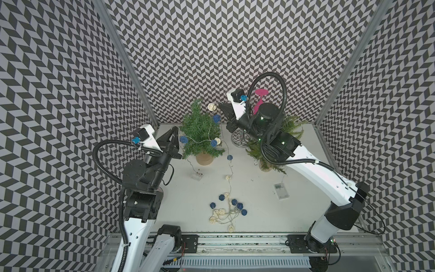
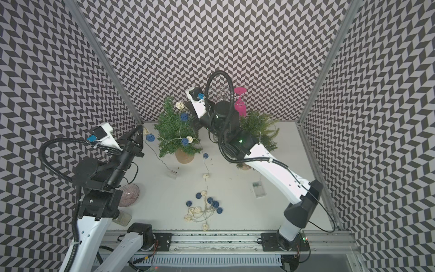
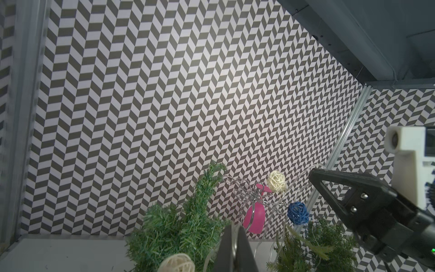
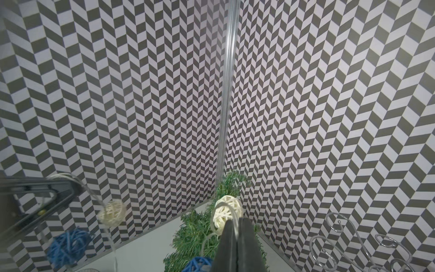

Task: Wrap string light around the christmas tree
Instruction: Wrap the light string around the Christmas tree.

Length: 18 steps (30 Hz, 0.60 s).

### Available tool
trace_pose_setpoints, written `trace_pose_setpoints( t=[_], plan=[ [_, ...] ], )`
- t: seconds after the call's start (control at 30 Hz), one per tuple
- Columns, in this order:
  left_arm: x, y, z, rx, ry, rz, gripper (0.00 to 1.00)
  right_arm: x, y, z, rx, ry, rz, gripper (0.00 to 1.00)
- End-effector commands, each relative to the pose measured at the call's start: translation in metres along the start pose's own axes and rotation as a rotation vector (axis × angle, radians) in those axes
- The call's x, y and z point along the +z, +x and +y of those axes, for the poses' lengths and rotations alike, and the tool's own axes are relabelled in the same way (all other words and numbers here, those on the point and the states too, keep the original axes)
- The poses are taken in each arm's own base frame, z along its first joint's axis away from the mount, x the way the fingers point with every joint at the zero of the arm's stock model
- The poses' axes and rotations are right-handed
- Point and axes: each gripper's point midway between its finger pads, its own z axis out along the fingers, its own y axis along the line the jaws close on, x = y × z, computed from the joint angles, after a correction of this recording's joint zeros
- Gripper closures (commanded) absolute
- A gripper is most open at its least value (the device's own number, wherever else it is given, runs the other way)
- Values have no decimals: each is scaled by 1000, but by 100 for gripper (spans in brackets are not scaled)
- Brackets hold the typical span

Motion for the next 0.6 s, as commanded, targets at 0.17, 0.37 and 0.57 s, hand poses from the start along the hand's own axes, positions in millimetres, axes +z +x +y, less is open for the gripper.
trace_pose_setpoints(
  t=[0.17, 0.37, 0.57],
  plan=[
    [6, -35, 2, 13, 20, -96, 100, 0, -47, -30, 41, 12, -162, 100],
    [2, -63, -1, 30, 25, -139, 100, 0, -63, -48, 94, 8, -238, 100],
    [6, -86, 9, -11, 26, -163, 100, 5, -67, -61, 111, 4, -248, 100]
  ],
)
